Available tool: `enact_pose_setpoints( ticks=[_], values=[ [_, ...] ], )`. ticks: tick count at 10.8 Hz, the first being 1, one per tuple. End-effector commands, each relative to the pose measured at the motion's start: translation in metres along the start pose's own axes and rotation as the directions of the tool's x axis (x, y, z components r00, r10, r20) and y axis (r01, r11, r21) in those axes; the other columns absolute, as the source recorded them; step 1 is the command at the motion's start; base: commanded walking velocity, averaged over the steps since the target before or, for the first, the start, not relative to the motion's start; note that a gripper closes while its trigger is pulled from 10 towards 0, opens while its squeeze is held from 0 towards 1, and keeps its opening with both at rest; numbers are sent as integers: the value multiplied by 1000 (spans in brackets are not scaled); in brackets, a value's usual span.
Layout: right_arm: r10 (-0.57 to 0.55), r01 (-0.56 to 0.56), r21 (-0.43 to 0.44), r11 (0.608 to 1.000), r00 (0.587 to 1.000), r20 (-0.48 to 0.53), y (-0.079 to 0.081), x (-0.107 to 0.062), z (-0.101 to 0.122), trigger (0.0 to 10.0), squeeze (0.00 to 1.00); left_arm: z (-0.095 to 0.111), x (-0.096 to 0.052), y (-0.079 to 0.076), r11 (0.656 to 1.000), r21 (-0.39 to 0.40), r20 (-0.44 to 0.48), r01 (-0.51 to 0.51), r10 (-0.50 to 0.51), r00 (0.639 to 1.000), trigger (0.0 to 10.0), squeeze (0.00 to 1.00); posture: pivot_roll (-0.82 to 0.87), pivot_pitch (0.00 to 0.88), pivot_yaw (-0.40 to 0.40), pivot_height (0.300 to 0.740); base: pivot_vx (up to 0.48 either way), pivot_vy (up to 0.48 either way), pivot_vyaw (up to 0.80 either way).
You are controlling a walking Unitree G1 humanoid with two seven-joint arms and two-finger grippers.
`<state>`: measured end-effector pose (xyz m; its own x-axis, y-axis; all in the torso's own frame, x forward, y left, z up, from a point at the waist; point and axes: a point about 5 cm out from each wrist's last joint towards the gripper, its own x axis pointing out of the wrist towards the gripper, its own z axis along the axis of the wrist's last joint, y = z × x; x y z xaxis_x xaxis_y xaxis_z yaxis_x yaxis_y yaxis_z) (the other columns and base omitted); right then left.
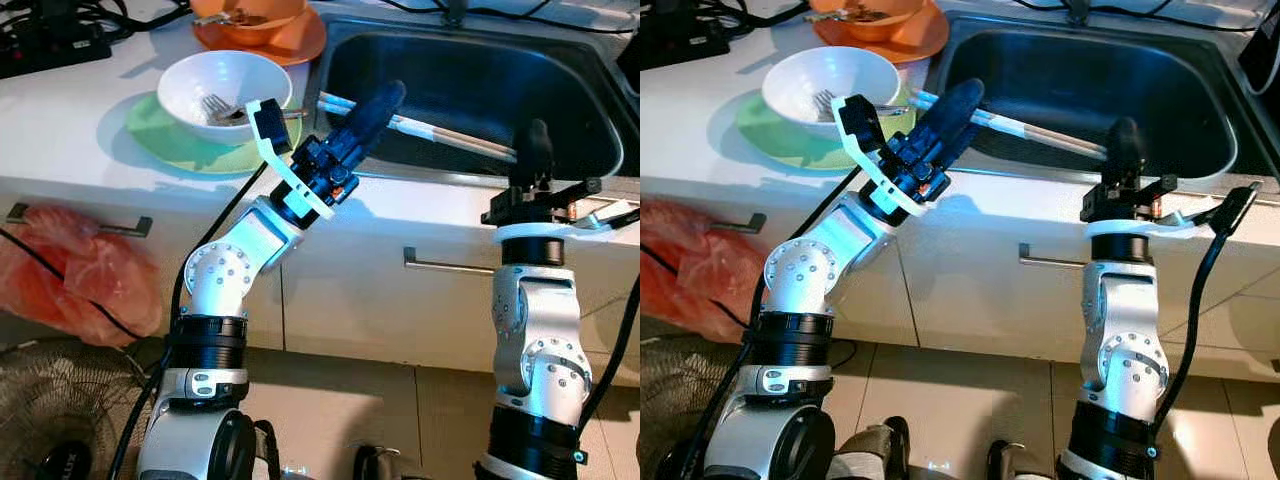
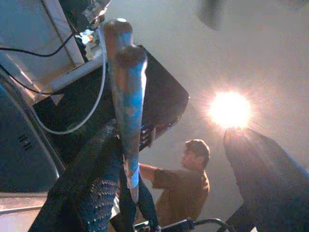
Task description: Kitchen organization
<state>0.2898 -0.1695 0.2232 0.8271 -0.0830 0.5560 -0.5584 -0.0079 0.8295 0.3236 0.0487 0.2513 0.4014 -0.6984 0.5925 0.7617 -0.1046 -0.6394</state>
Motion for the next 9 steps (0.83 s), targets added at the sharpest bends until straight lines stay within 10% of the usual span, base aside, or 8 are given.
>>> enact_pose_setpoints(
  ticks=[1, 9],
  values=[
    [-16, 15, 7, 1000, 999, 35, -1, 0, 5, 10000, 0, -9, 6, -9, 999, -10, -46, 53, -53, 998, 10000, 0, 74, 172, -52, 740, 0, 0, 0],
    [39, -40, 10, 999, 998, 48, 29, 30, -3, 10000, 0, -16, 25, -12, 997, -41, -100, 61, -65, 993, 10000, 0, 74, 178, -61, 740, 0, 0, 0]
  ],
)
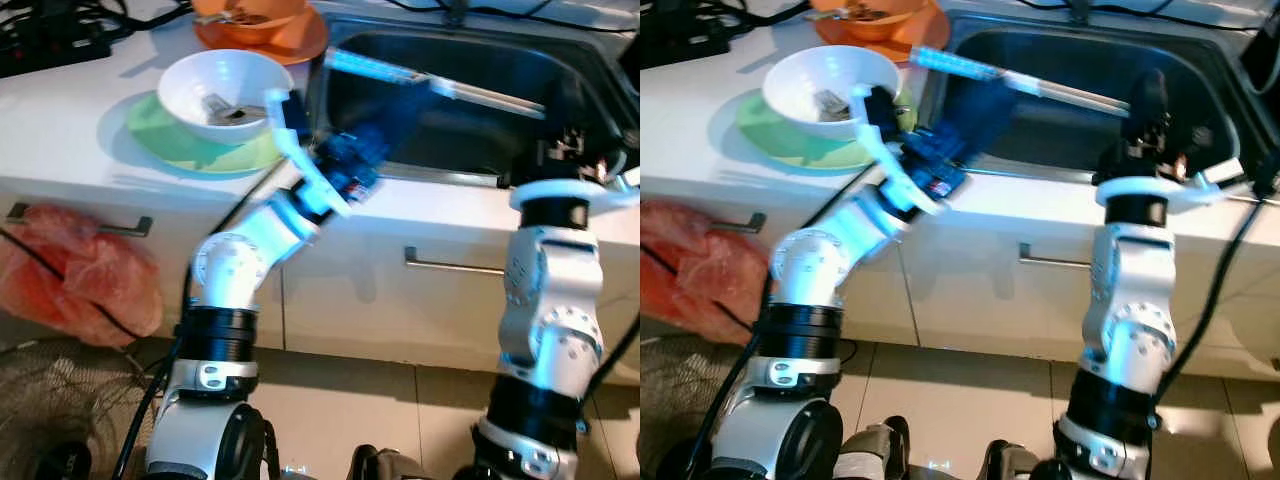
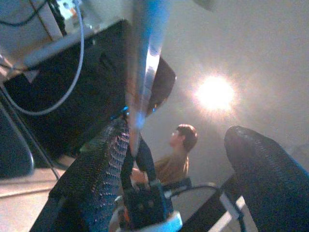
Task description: Kitchen organization
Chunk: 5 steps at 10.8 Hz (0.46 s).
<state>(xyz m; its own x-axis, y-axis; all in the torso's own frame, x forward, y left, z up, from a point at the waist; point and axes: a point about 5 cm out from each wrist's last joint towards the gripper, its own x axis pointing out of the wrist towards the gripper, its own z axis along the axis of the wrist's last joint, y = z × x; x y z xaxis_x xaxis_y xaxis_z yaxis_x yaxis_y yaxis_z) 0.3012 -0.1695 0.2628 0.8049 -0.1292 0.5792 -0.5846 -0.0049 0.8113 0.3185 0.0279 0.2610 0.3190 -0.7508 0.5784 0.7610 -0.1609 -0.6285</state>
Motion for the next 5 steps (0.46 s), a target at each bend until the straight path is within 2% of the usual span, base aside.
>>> enact_pose_setpoints(
  ticks=[1, 2, 3, 5],
  values=[
    [-16, 16, -43, 999, 1000, 6, -1, 3, 1, 10000, 0, -8, 8, -2, 1000, -10, -23, 17, -18, 1000, 10000, 0, 76, 177, -63, 740, 0, 0, 0],
    [-21, 22, -72, 997, 1000, 8, -2, 7, 2, 10000, 0, -7, 1, -1, 1000, -7, -33, 15, -15, 999, 10000, 0, 76, 177, -63, 740, 0, 0, 0],
    [-19, 20, -70, 997, 1000, 11, -3, 11, 4, 10000, 0, -1, -16, -1, 1000, -9, -47, 16, -16, 999, 10000, 0, 75, 177, -66, 740, 0, 0, 0],
    [-29, 32, -83, 996, 999, 31, -5, 15, 6, 10000, 0, -1, -23, -7, 1000, 0, -56, 21, -21, 998, 10000, 0, 75, 177, -67, 740, 0, 0, 0]
  ],
)
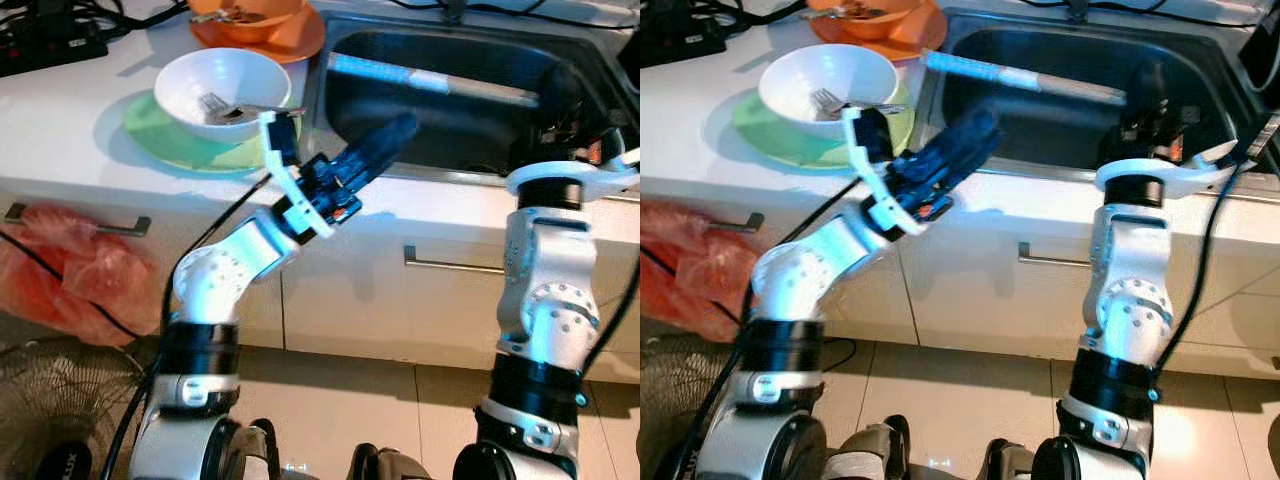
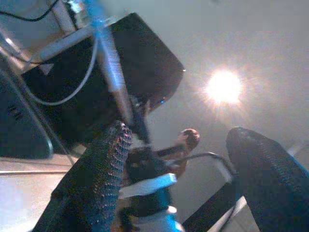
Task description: Kitchen organization
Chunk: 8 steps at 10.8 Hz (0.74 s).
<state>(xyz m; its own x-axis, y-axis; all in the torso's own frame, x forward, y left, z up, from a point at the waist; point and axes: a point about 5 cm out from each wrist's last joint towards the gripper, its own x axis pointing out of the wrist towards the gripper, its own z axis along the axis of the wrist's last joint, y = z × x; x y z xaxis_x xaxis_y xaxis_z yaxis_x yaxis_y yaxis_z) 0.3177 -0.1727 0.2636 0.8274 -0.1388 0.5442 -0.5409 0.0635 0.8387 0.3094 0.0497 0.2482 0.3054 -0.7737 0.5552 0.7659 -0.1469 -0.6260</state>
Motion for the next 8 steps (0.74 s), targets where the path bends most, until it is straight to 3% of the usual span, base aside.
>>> enact_pose_setpoints(
  ticks=[1, 3, 4, 6, 8],
  values=[
    [8, -8, -24, 1000, 1000, 26, 1, 2, 6, 10000, 0, -3, 4, -7, 1000, 10, -29, 30, -29, 999, 10000, 0, 77, 178, -68, 740, 0, 0, 0],
    [8, -6, -75, 997, 1000, 31, -1, 5, 10, 10000, 0, -8, 25, -24, 993, 91, -54, 70, -65, 996, 10000, 0, 80, 178, -69, 740, 0, 0, 0],
    [2, 1, -103, 995, 999, 33, -2, 6, 11, 10000, 0, -9, 27, -27, 990, 123, -64, 72, -64, 996, 10000, 0, 81, 176, -68, 740, 0, 0, 0],
    [-23, 29, -202, 979, 999, 30, -9, 8, 12, 10000, 0, -8, 21, -28, 965, 255, -97, 65, -41, 994, 10000, 0, 83, 173, -67, 740, 0, 0, 0],
    [-33, 34, -282, 959, 999, 11, -12, 8, 9, 10000, 0, -4, 15, -25, 947, 317, -107, 58, -25, 994, 10000, 0, 88, 167, -67, 740, 0, 0, 0]
  ],
)
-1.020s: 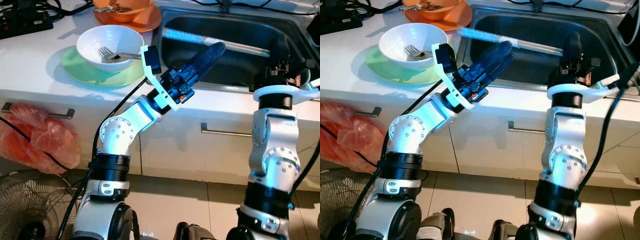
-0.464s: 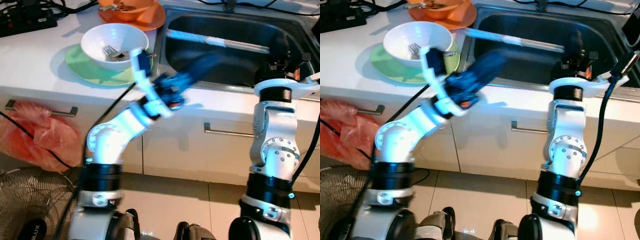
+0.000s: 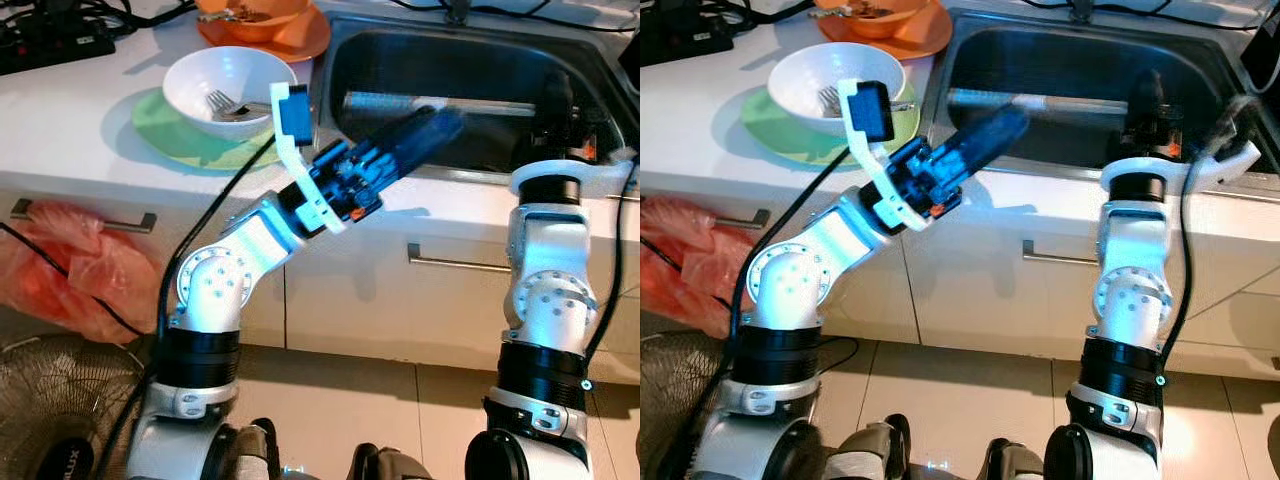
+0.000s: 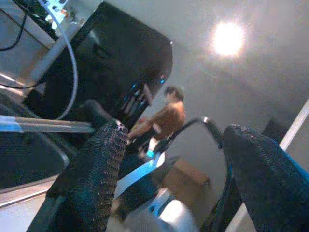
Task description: Kitchen organization
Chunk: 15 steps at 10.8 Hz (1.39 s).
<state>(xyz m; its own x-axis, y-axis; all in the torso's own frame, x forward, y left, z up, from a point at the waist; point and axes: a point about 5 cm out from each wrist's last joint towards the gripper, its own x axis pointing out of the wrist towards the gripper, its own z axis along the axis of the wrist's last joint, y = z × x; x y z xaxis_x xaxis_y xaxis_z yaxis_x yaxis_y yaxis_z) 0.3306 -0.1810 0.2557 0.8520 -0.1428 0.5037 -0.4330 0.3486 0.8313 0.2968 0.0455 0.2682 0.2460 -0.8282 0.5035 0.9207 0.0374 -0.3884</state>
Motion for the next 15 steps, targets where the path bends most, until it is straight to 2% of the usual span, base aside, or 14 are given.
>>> enact_pose_setpoints(
  ticks=[1, 2, 3, 4, 5, 6, 8, 9, 10, 11, 13, 14, 15],
  values=[
    [9, -9, -60, 998, 1000, 4, -1, 0, 2, 10000, 0, -4, -2, 0, 1000, 26, -23, 7, -7, 1000, 10000, 0, 90, 165, -66, 740, 0, 0, 0],
    [3, -2, -100, 995, 1000, 4, -2, 0, 2, 10000, 0, 7, 1, 18, 998, 66, -38, -6, 8, 999, 10000, 0, 89, 163, -65, 740, 0, 0, 0],
    [-5, 6, -145, 989, 1000, 11, -4, 1, 3, 10000, 0, 29, 5, 51, 987, 153, -75, -49, 61, 995, 10000, 0, 91, 160, -64, 740, 0, 0, 0],
    [-7, 9, -157, 988, 1000, 14, -4, 1, 4, 10000, 0, 44, -27, 55, 466, 589, 257, -660, 666, 700, 10000, 0, 91, 158, -62, 740, 0, 0, 0],
    [-9, 12, -175, 984, 1000, 18, -5, 1, 5, 10000, 0, 13, -31, 29, 434, 610, 328, -663, 623, 710, 10000, 0, 91, 158, -62, 740, 0, 0, 0],
    [-7, 12, -193, 981, 1000, 22, -5, 2, 5, 10000, 0, 7, -30, 25, 462, 620, 308, -634, 600, 738, 10000, 0, 92, 161, -61, 740, 0, 0, 0],
    [-9, 17, -206, 979, 999, 37, -6, 0, 9, 10000, 0, 6, -27, 30, 481, 597, 334, -642, 579, 744, 10000, 0, 86, 165, -59, 740, 0, 0, 0],
    [-11, 18, -211, 977, 999, 35, -7, -1, 9, 10000, 0, 2, -28, 27, 449, 583, 364, -677, 601, 711, 10000, 0, 90, 171, -60, 740, 0, 0, 0],
    [-7, 12, -230, 973, 1000, 21, -7, -2, 6, 10000, 0, -1, -30, 26, 426, 590, 367, -686, 615, 698, 10000, 0, 90, 173, -62, 740, 0, 0, 0],
    [-7, 7, -241, 970, 1000, -1, -8, -3, 2, 10000, 0, -3, -34, 31, 411, 597, 355, -689, 635, 686, 10000, 0, 89, 176, -62, 740, 0, 0, 0],
    [-27, 24, -256, 966, 1000, -8, -12, -6, 2, 10000, 0, -6, -38, 36, 402, 598, 351, -694, 647, 677, 10000, 0, 87, 179, -63, 740, 0, 0, 0],
    [-40, 26, -341, 940, 999, -35, -18, -9, -1, 10000, 0, -10, -42, 39, 366, 630, 337, -685, 666, 666, 10000, 0, 89, 178, -62, 740, 0, 0, 0],
    [-58, 47, -344, 938, 998, -22, -23, -10, 1, 10000, 0, -12, -45, 41, 358, 632, 334, -688, 675, 658, 10000, 0, 90, 176, -61, 740, 0, 0, 0]
  ],
)
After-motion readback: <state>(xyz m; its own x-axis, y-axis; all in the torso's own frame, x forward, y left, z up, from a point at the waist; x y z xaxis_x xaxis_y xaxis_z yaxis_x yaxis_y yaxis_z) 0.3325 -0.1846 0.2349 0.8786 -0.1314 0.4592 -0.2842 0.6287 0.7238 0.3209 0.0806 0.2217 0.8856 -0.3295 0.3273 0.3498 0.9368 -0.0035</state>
